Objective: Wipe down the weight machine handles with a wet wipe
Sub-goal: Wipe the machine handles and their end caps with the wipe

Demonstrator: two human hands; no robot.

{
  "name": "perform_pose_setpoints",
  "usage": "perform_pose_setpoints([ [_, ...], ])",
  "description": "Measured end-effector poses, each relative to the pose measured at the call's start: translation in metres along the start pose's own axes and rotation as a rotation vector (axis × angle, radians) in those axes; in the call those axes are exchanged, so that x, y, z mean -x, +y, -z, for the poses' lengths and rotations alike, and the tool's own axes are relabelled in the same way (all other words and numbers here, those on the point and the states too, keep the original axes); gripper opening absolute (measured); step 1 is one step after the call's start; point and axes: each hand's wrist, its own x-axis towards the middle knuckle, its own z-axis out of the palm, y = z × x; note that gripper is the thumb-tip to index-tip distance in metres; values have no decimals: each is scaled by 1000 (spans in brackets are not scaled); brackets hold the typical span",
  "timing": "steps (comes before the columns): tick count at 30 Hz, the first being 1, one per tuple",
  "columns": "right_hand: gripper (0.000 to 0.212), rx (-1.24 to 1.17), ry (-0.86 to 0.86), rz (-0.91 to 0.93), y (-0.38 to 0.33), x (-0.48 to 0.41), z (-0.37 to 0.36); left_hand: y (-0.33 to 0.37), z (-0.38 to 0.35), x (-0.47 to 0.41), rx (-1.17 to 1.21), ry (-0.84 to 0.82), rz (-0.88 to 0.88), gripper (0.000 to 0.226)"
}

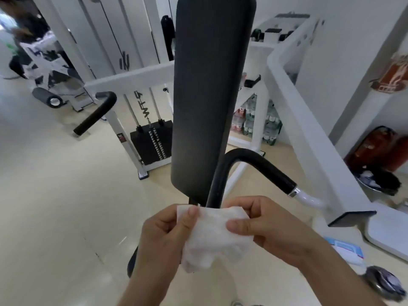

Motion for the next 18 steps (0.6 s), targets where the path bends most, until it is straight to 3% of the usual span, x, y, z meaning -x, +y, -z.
perform_pose_setpoints([
  [4, 4, 128, 187, 17, 6, -8, -15, -3, 26, -32, 69, -19, 53, 29],
  [6, 10, 125, 342, 32, 11, -9, -27, -6, 41, -43, 96, -96, 79, 30],
  [10, 16, -260, 657, 150, 29, -6, -68, -13, 71, -61, 157, -288, 130, 31],
  [14, 19, -511, 866, 344, 47, -8, -113, -31, 87, -70, 245, -355, 352, 31],
  [16, 20, -383, 960, 339, 58, -8, -130, -37, 89, -65, 135, -400, 329, 28],
  [18, 32, -117, 1054, 297, 65, -5, -141, -39, 89, -61, -63, -411, 182, 25],
])
